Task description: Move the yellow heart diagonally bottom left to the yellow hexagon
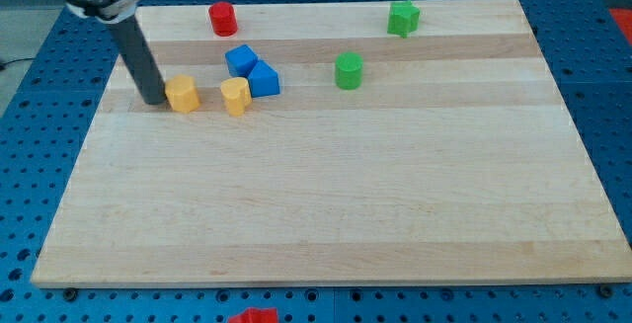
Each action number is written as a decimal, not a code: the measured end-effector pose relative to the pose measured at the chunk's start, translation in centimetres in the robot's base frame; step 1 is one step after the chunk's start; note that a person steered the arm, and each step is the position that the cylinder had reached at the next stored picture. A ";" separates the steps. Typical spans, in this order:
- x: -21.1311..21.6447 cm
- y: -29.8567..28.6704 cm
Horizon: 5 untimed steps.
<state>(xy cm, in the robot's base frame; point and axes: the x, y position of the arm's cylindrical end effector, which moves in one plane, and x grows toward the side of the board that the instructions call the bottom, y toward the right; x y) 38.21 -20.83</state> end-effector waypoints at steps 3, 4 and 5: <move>5.7 8.2; 7.4 19.6; 3.4 21.3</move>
<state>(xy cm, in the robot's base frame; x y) 41.66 0.48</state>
